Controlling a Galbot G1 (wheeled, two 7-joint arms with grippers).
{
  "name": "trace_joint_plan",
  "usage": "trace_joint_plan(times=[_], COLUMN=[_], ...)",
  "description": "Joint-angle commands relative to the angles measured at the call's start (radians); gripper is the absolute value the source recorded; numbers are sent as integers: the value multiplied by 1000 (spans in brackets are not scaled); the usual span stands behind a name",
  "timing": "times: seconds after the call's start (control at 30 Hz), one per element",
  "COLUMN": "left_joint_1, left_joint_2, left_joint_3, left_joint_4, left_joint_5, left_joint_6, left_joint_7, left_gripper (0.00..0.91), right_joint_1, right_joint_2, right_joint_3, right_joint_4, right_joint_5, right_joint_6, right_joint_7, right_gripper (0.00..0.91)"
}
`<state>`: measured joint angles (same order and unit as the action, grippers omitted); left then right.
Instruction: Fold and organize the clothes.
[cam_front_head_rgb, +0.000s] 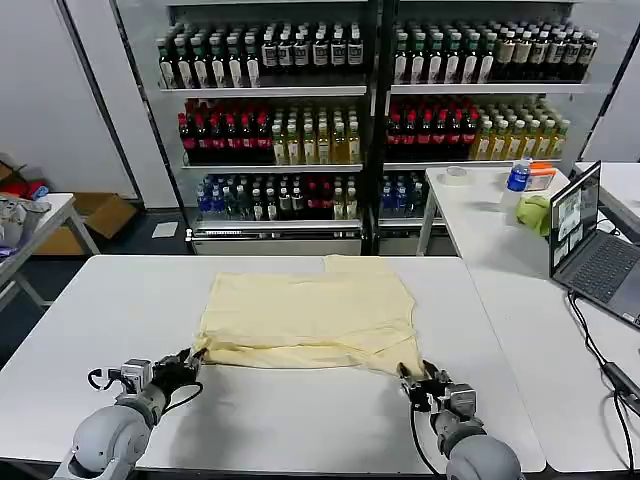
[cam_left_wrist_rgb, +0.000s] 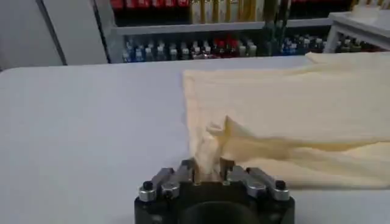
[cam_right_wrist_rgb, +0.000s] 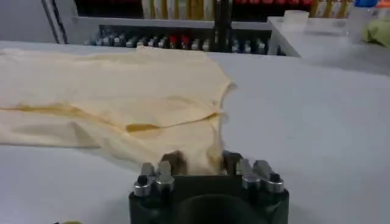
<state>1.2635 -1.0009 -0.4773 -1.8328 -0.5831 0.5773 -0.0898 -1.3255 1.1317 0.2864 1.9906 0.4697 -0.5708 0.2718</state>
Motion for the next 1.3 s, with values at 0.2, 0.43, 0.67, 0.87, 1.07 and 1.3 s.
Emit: trace_joint_plan(times=[0.2,0.43,0.67,0.87,1.07,1.3], left_joint_1=[4,41,155,316,450,577], left_joint_2=[1,3,14,11,-9,-9], left_joint_3=[2,-9,-53,-96,-129,-184], left_joint_4=[7,-27,-150,-297,-403,-469], left_joint_5=[-1,-12,-18,0,25,26], left_joint_6=[0,1,1,1,0,1], left_joint_7=[5,3,-5,-9,-12,-18], left_gripper=[10,10,10,10,10,10], right_joint_1=[-24,-107,-252,-375,-504,-564], right_joint_2=[-1,-24,-55,-73,-81,-104], right_joint_3=[14,62,133,169,190,214], right_joint_4=[23,106,224,307,379,415], right_joint_5=[6,-16,-64,-121,-186,-207], right_joint_6=[-6,-6,-6,-3,1,-7], right_joint_7=[-2,-10,-32,-51,-69,-77], right_gripper=[0,0,0,0,0,0])
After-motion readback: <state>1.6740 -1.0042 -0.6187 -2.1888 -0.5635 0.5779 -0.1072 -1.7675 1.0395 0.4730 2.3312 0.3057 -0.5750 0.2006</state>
